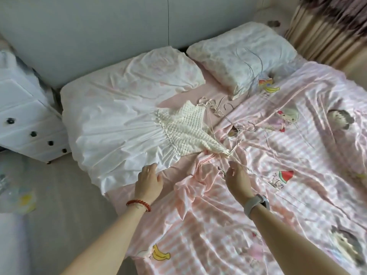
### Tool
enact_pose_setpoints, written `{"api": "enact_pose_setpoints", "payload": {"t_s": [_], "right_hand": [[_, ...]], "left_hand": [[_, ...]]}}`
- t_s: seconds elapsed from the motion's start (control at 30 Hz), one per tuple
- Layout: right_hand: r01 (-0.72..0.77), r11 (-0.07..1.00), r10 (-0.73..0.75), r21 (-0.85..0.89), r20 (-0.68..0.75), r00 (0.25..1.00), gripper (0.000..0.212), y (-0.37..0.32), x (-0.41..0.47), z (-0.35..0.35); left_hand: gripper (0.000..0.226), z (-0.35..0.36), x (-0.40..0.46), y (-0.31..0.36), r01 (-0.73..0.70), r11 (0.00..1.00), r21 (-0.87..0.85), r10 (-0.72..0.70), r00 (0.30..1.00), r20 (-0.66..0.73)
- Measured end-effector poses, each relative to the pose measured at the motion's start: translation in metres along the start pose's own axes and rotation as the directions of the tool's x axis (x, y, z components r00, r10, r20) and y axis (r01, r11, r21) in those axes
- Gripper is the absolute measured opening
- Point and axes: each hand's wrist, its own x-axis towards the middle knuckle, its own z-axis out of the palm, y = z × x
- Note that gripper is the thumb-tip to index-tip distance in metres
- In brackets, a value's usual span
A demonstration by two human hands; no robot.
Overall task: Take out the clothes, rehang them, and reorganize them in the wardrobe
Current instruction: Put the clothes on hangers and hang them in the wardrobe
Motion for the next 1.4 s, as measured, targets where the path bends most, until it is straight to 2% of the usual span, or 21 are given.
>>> {"api": "enact_pose_setpoints", "payload": {"t_s": [0.1,0.23,0.33,0.4,0.5,0.6,0.67,0.73,0.8,0.9,1.0,1.1,1.17,1.23,1.3,1.4], "right_hand": [[-0.047,0.998,0.05,0.044,-0.072,0.996,0.024,0.031,0.059,0.029],[-0.175,0.976,0.195,0.131,-0.153,0.969,0.016,0.07,0.13,0.053],[-0.26,0.95,0.278,0.175,-0.091,0.956,0.02,0.096,0.165,0.069],[-0.307,0.929,0.322,0.205,-0.041,0.946,0.027,0.103,0.182,0.079],[-0.368,0.907,0.371,0.204,0.025,0.928,0.03,0.099,0.201,0.089],[-0.432,0.858,0.453,0.278,-0.012,0.891,0.02,0.089,0.203,0.091],[-0.401,0.839,0.461,0.368,-0.091,0.883,0.009,0.083,0.193,0.091],[-0.324,0.845,0.424,0.425,-0.165,0.89,0.006,0.076,0.181,0.09],[-0.246,0.87,0.375,0.428,-0.25,0.893,0.007,0.065,0.173,0.087],[-0.128,0.898,0.284,0.42,-0.333,0.899,0.004,0.046,0.164,0.079],[-0.04,0.91,0.218,0.413,-0.393,0.893,0.006,0.019,0.153,0.065],[-0.03,0.89,0.239,0.454,-0.411,0.88,0.014,-0.008,0.139,0.05],[-0.062,0.889,0.242,0.453,-0.351,0.905,0.017,-0.016,0.12,0.045],[-0.115,0.896,0.24,0.43,-0.248,0.939,0.016,-0.012,0.095,0.044],[-0.168,0.913,0.248,0.372,-0.18,0.952,0.018,-0.003,0.07,0.046],[-0.25,0.916,0.309,0.313,-0.157,0.938,0.023,0.012,0.044,0.049]], "left_hand": [[0.044,0.039,0.05,-0.014,0.029,0.999,0.037,-0.029,0.999,-0.018],[0.053,0.084,0.106,-0.029,0.004,0.972,0.235,0.014,0.997,-0.078],[0.058,0.106,0.134,-0.044,-0.017,0.938,0.345,0.057,0.993,-0.107],[0.055,0.114,0.147,-0.053,-0.053,0.935,0.35,0.105,0.986,-0.13],[0.04,0.118,0.157,-0.062,-0.129,0.954,0.272,0.184,0.966,-0.185],[0.051,0.115,0.151,-0.07,-0.223,0.933,0.284,0.253,0.964,-0.076],[0.054,0.112,0.142,-0.073,-0.263,0.903,0.339,0.277,0.961,0.008],[0.035,0.109,0.14,-0.075,-0.249,0.913,0.324,0.276,0.96,-0.038],[0.015,0.103,0.14,-0.069,-0.19,0.961,0.199,0.218,0.968,-0.126],[0.016,0.088,0.138,-0.06,-0.112,0.993,0.027,0.115,0.979,-0.169],[0.016,0.057,0.127,-0.053,-0.117,0.993,-0.02,0.108,0.961,-0.254],[0.017,0.014,0.108,-0.048,-0.114,0.993,-0.043,0.096,0.949,-0.301],[0.017,-0.008,0.085,-0.059,-0.117,0.992,-0.044,0.103,0.965,-0.241],[0.016,-0.017,0.057,-0.076,-0.131,0.991,-0.016,0.13,0.989,-0.065],[0.016,-0.015,0.033,-0.09,-0.124,0.992,0.035,0.119,0.985,0.126],[0.02,-0.005,0.025,-0.092,-0.086,0.994,0.067,0.07,0.972,0.222]]}}
